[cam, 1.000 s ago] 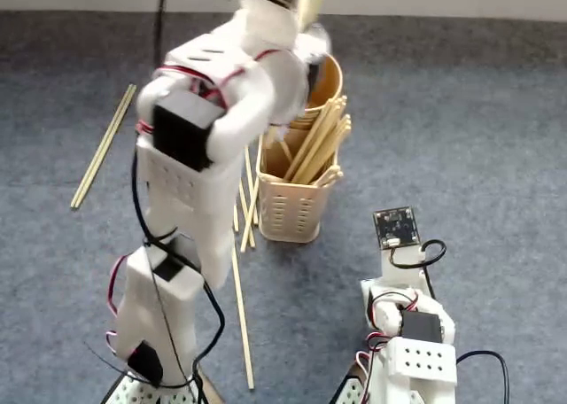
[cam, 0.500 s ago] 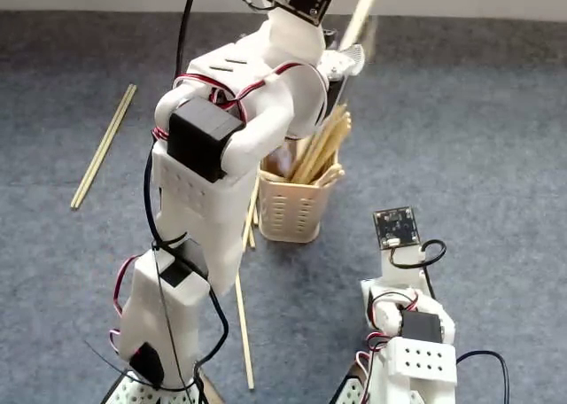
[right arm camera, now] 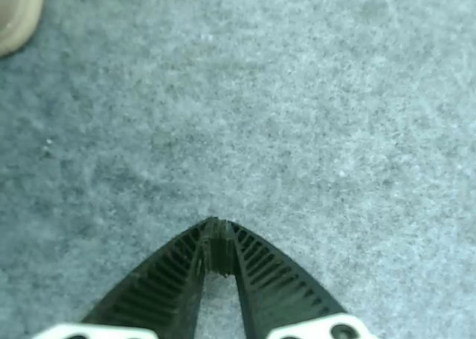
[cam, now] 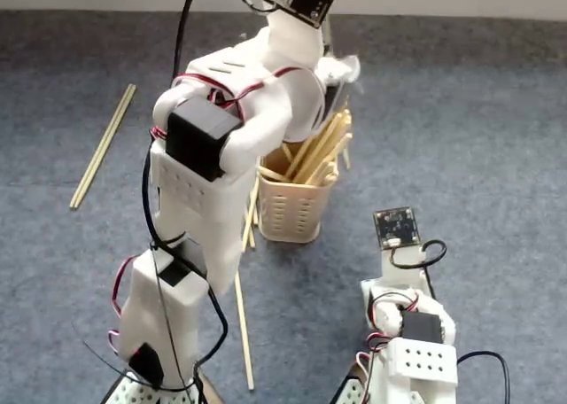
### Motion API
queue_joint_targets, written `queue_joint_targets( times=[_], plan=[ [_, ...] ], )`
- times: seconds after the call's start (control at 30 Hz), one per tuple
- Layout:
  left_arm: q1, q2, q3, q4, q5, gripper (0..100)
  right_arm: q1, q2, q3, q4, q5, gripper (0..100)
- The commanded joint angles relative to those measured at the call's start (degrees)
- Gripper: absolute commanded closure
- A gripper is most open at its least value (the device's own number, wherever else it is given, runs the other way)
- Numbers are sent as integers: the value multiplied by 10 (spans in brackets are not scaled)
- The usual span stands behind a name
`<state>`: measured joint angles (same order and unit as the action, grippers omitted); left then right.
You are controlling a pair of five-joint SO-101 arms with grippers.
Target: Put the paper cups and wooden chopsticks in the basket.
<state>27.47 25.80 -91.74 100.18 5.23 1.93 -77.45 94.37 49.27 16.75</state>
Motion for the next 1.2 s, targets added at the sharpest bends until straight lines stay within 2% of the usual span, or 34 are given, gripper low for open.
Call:
queue_joint_targets(
  times=[0.0,0.17,0.27,0.33,0.4,0.47,0.6,0.7,0.9,1.03,1.17],
  plan=[
    [-50,-23,-27,5,1,860,-6,-6,0,-9,6,994],
    [-199,-26,86,8,2,860,-6,-6,0,-9,6,994],
    [-291,-25,218,8,2,860,-6,-6,0,-9,6,994],
    [-327,-24,326,7,-1,857,-6,-6,0,-9,6,994],
    [-334,-23,440,2,-33,856,-6,-6,0,-9,6,994],
    [-318,-24,546,-36,-80,845,-6,-6,0,-9,6,994],
    [-289,-25,684,-103,-90,746,-6,-6,0,-9,6,994],
    [-299,-25,731,-165,-113,755,-6,-6,0,-9,6,994],
    [-458,-24,734,-302,-183,792,-6,-6,0,-9,6,994],
    [-538,-19,718,-311,-250,792,-6,-6,0,-9,6,994],
    [-562,22,715,-311,-345,792,-6,-6,0,-9,6,994]
  ],
)
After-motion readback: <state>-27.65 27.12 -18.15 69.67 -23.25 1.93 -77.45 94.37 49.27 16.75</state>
